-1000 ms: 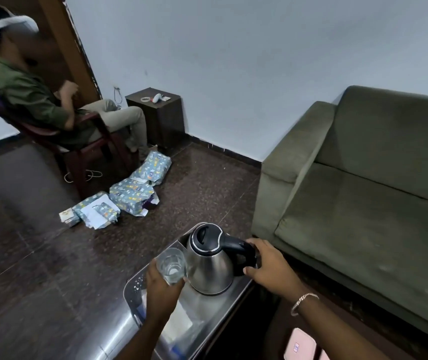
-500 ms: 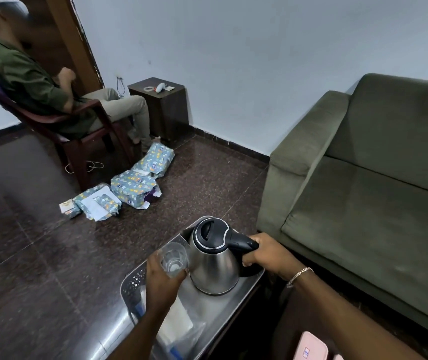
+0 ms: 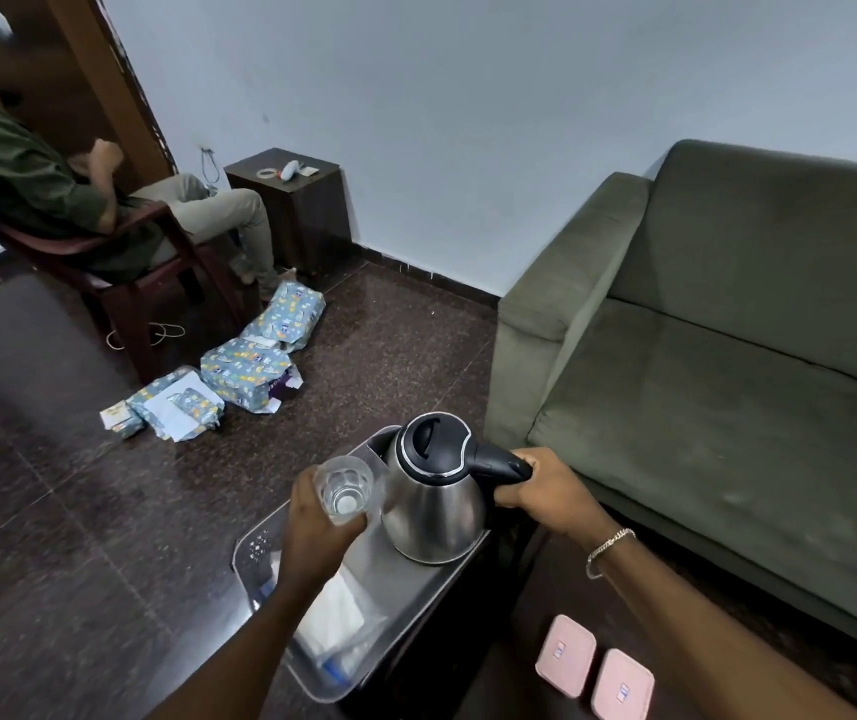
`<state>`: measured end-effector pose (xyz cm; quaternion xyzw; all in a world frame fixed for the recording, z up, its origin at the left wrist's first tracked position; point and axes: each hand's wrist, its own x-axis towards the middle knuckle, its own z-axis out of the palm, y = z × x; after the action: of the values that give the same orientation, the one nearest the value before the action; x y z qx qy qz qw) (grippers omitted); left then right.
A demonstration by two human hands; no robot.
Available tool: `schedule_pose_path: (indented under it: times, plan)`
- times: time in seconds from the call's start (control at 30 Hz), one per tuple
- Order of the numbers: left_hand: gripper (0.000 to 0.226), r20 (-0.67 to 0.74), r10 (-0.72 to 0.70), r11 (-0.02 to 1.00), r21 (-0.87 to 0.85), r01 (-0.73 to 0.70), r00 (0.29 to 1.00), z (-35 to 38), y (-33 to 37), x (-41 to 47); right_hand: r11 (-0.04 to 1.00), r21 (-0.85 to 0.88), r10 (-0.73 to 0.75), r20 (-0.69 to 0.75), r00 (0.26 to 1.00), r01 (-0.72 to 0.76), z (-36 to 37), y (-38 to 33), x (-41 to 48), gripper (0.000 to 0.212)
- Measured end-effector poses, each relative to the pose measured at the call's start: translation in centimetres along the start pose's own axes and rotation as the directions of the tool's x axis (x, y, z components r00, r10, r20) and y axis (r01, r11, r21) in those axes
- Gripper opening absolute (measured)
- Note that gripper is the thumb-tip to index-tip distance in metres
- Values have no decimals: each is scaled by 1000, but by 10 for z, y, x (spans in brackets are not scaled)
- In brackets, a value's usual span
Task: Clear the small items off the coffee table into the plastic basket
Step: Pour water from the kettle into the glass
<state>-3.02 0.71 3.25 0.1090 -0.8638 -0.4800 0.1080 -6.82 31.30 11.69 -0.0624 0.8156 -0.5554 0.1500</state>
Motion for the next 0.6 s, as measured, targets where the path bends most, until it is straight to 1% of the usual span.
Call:
schedule_pose_path:
  times: [0.13,0.23,0.27,0.33,0.4,0.5,0.6]
  plan:
    - [76,64,72,997,-28,-71,995,4,37,-12,1000,28,2,-26,1000,-1,-38,-17,-31,17]
    - [78,137,73,997,-24,-71,988,10,61,-25,1000,21,24,-53,998,-23,-70,-27,-60,27]
    - [79,167,66,998,-19,-64,984,13,67,-29,1000,9,26,-56,998,-25,-80,-30,-70,28]
    - [80,230,65,998,-16,-63,971,23,81,-42,999,-32,24,-67,997,-26,-103,-38,-92,21]
    - [79,297,79,997,-32,-73,952,34,96,-60,997,-67,35,-87,996,-41,-124,-43,-116,15]
    - [81,380,89,996,-42,-79,921,59,109,-91,990,-115,74,-115,991,-87,-153,-42,-153,16]
    - [85,495,135,991,-90,-104,858,90,119,-127,969,-196,122,-164,979,-154,-182,-31,-191,18]
